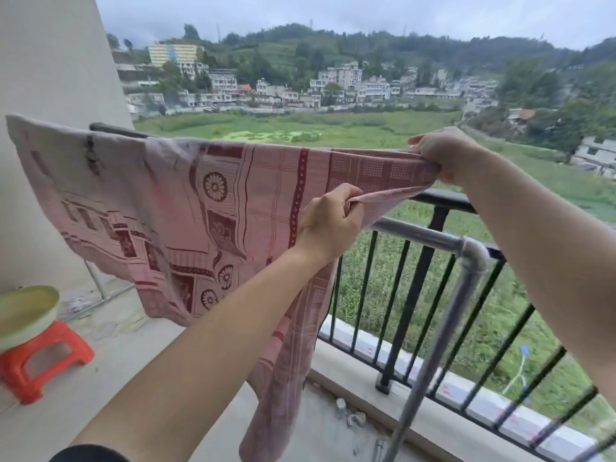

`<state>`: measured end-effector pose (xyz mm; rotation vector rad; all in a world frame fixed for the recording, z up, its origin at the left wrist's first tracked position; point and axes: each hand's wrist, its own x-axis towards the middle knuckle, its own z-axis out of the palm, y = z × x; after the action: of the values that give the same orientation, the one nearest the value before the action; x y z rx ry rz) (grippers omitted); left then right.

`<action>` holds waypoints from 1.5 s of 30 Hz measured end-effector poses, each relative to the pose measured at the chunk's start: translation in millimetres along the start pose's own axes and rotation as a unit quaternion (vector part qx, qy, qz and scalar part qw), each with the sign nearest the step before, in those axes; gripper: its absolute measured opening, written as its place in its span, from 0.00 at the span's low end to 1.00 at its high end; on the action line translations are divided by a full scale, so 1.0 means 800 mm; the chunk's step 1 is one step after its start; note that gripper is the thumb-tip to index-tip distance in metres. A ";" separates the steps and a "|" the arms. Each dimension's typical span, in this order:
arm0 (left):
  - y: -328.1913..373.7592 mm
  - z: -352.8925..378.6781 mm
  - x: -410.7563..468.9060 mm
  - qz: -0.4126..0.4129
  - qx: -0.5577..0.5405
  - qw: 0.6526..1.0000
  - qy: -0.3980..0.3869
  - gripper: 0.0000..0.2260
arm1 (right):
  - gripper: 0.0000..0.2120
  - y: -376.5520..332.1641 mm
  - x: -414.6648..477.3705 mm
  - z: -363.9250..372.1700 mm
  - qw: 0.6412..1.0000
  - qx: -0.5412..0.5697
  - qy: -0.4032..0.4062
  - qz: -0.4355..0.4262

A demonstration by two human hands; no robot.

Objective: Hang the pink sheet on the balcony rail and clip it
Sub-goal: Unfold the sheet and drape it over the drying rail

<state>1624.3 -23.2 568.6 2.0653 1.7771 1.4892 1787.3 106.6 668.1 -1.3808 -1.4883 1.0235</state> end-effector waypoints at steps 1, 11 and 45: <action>0.013 0.012 -0.006 -0.001 0.008 1.000 -0.002 0.11 | 0.13 0.005 -0.003 -0.014 1.000 -0.006 -0.018 -0.006; 0.080 0.100 -0.057 -0.013 0.085 0.996 0.023 0.12 | 0.21 0.089 -0.036 -0.095 0.968 -0.110 -0.225 -0.011; 0.158 0.100 0.008 0.025 0.077 0.993 0.085 0.20 | 0.10 0.140 -0.037 -0.051 0.919 0.084 -0.357 -0.144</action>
<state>1770.3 -19.8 602.3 2.1242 1.9739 1.6362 1862.0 84.8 573.1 -0.6420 -1.9883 1.5051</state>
